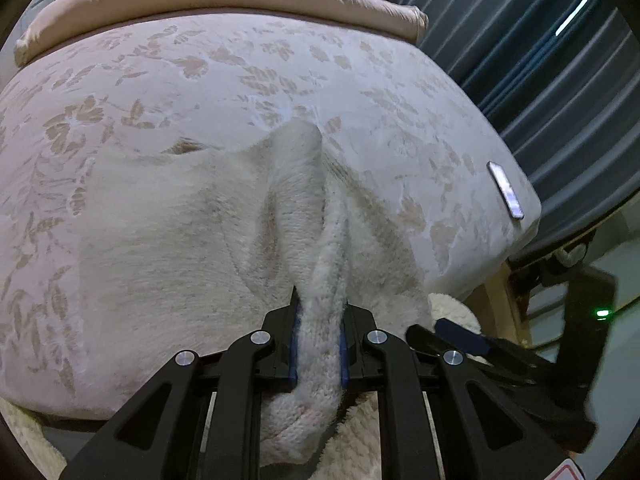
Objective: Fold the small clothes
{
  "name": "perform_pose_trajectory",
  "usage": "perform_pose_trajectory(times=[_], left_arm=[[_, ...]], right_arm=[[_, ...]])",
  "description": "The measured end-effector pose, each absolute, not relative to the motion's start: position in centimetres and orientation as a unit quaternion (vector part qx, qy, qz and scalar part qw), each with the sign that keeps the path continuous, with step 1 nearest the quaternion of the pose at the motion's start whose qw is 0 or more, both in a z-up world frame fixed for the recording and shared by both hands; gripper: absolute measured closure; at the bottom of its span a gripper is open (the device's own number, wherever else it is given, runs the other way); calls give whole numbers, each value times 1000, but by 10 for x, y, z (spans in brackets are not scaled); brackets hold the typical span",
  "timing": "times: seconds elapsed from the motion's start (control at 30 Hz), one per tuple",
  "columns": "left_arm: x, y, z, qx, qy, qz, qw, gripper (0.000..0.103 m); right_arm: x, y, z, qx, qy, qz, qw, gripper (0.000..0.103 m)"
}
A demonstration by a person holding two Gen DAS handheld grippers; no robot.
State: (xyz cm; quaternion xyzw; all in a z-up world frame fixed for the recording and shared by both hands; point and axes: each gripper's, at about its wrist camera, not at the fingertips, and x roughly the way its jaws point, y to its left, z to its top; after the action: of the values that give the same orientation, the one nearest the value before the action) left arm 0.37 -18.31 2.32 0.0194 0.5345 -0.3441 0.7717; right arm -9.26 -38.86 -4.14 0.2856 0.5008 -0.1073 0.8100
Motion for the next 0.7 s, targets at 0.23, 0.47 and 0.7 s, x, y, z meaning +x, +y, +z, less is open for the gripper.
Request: perform_pose_trajectory(times=[0.23,0.47,0.7], left_arm=[[25,-85,78,-82,496,-313,806,92],[50,62,81,-167,476,-165,847,92],[62,131,17,-261,515,-106,810,92]], right_arm=[[-53,-425,-40,259,492,-141,819,44],[10,-442,-91,292,540,-97,783,41],[44,-411,-46,242,522,-57,816,89]])
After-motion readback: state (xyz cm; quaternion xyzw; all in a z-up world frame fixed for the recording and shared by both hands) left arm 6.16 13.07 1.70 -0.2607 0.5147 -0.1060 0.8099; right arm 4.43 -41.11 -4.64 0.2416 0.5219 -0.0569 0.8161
